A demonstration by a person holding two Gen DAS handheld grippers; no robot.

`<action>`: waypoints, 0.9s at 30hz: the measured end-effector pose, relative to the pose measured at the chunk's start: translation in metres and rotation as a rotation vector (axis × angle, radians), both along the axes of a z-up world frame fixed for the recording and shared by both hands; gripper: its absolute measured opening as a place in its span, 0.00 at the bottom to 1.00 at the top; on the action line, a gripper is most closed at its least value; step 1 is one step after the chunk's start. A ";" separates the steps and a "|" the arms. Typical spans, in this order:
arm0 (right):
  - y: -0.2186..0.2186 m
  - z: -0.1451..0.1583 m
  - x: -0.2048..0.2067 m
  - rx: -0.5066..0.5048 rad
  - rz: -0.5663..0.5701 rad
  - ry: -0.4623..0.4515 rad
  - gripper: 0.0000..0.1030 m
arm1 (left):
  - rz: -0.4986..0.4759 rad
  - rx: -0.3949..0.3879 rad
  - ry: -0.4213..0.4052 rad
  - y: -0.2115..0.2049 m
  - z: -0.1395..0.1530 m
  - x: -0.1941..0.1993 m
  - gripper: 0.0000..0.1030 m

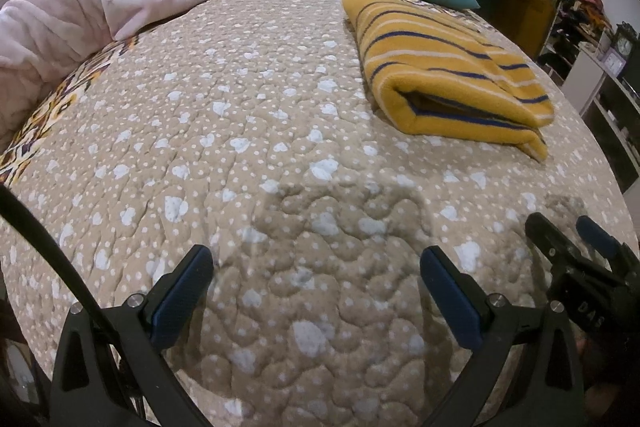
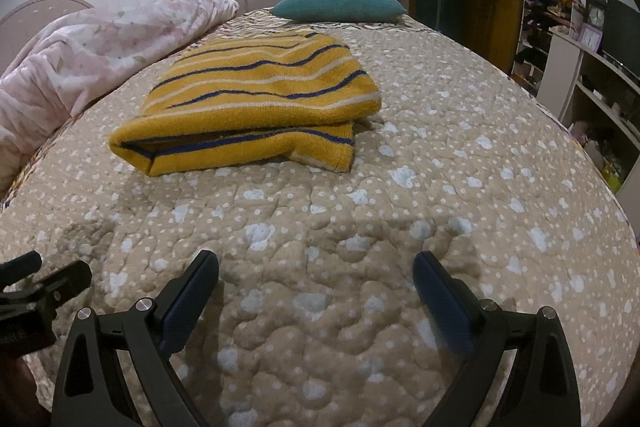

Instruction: Fold small clothes

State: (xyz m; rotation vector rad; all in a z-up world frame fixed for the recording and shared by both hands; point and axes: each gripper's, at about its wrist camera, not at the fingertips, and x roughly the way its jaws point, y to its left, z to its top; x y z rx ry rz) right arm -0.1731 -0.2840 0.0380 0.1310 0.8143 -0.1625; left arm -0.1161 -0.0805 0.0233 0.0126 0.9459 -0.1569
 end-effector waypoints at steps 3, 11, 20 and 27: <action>-0.001 0.003 -0.003 0.004 0.001 -0.004 0.97 | -0.010 -0.002 -0.005 -0.002 0.004 -0.006 1.00; 0.001 0.012 -0.006 -0.022 0.001 -0.020 0.97 | 0.007 0.030 -0.054 0.000 0.018 -0.022 1.00; 0.011 0.020 -0.011 -0.056 0.010 -0.053 0.97 | 0.014 0.021 -0.065 0.003 0.024 -0.027 1.00; 0.017 0.018 -0.015 -0.064 0.014 -0.051 0.97 | 0.015 0.021 -0.048 0.004 0.019 -0.023 1.00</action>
